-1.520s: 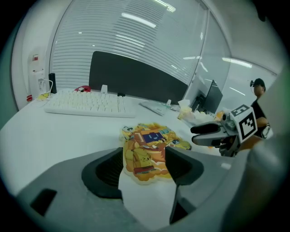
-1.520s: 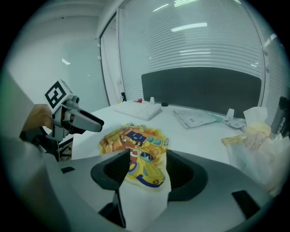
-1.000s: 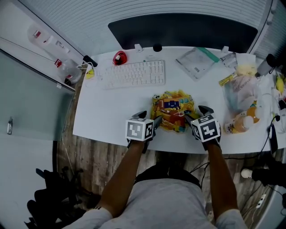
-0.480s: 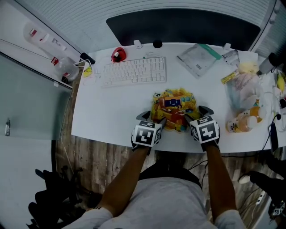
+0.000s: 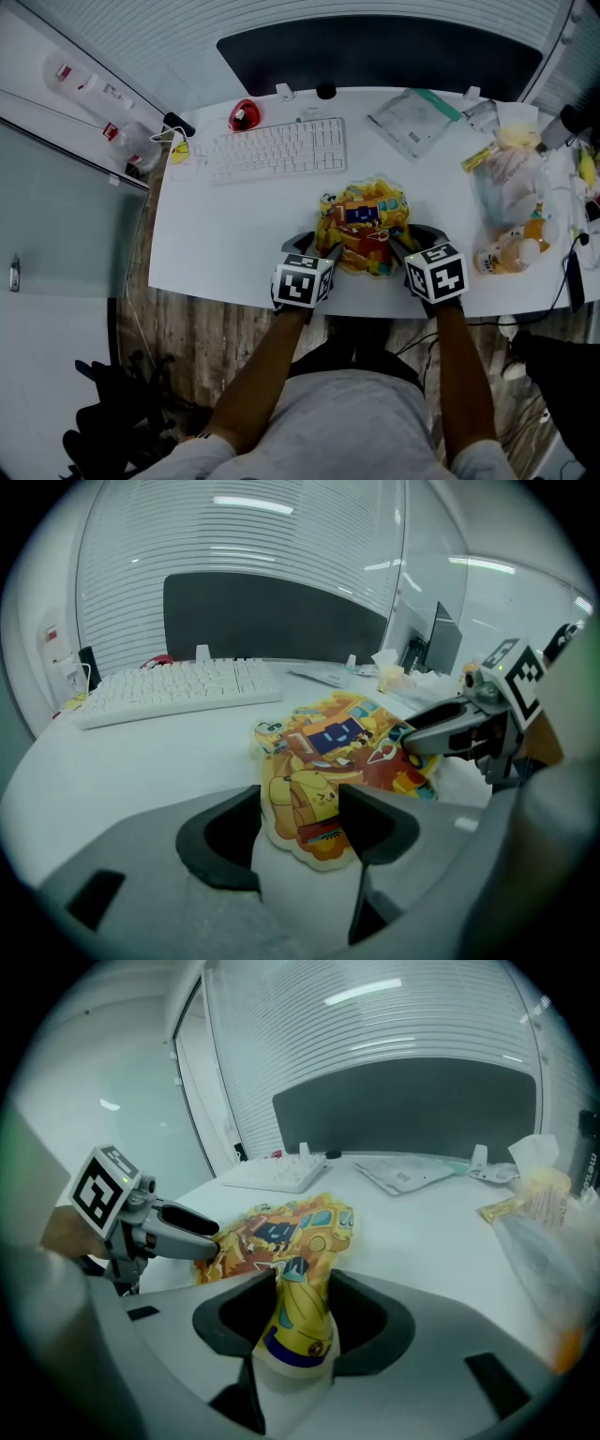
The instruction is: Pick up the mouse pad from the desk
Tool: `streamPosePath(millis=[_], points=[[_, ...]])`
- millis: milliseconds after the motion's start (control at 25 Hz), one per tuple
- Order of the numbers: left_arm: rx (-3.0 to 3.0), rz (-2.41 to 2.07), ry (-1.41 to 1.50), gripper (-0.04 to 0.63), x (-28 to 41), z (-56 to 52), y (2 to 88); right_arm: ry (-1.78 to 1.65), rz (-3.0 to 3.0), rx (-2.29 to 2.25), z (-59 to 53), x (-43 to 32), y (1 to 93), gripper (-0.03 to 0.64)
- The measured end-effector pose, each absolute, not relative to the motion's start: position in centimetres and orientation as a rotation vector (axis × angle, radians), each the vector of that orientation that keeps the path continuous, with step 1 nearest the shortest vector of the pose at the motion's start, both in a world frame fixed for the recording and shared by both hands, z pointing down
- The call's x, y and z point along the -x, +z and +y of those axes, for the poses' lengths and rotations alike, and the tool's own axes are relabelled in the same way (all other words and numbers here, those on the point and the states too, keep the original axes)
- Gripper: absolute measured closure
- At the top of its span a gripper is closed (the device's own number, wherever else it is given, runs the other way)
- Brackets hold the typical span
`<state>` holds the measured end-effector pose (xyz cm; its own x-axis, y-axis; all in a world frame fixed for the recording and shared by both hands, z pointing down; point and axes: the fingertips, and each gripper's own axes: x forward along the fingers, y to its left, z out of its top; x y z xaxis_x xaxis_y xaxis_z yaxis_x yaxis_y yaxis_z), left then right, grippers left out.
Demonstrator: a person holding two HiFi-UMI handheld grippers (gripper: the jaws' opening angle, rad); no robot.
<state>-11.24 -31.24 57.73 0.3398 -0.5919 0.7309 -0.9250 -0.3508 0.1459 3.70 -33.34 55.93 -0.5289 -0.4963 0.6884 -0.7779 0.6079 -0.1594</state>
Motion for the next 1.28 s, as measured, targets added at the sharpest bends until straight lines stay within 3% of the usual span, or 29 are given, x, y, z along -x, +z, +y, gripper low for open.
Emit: streamPosePath(millis=[520,640,840,1120,1280], points=[[-2.221,-1.106,0.669,0.325,12.0,-31.7,56.5,0.175,-2.606,-0.86,-30.6,-1.7,49.3,0.478],[-2.274,-1.008,0.646,0.3,11.9,-31.9,56.2,0.106,-2.645,-0.83,-29.7,-1.5,48.3,0.48],[-2.363,-0.819,0.446,0.301,10.3,-32.2,54.0,0.113,-2.699,-0.823,-29.0,-1.9,47.7,0.483],[-2.459,-0.791,0.37,0.52,10.0,-32.1,51.7,0.173,-2.646,-0.972,-29.9,-4.1,48.3,0.477],[-2.586,-0.777,0.331,0.57,9.4,-31.4,49.2,0.164,-2.597,-1.07,-30.6,-5.1,48.6,0.439]])
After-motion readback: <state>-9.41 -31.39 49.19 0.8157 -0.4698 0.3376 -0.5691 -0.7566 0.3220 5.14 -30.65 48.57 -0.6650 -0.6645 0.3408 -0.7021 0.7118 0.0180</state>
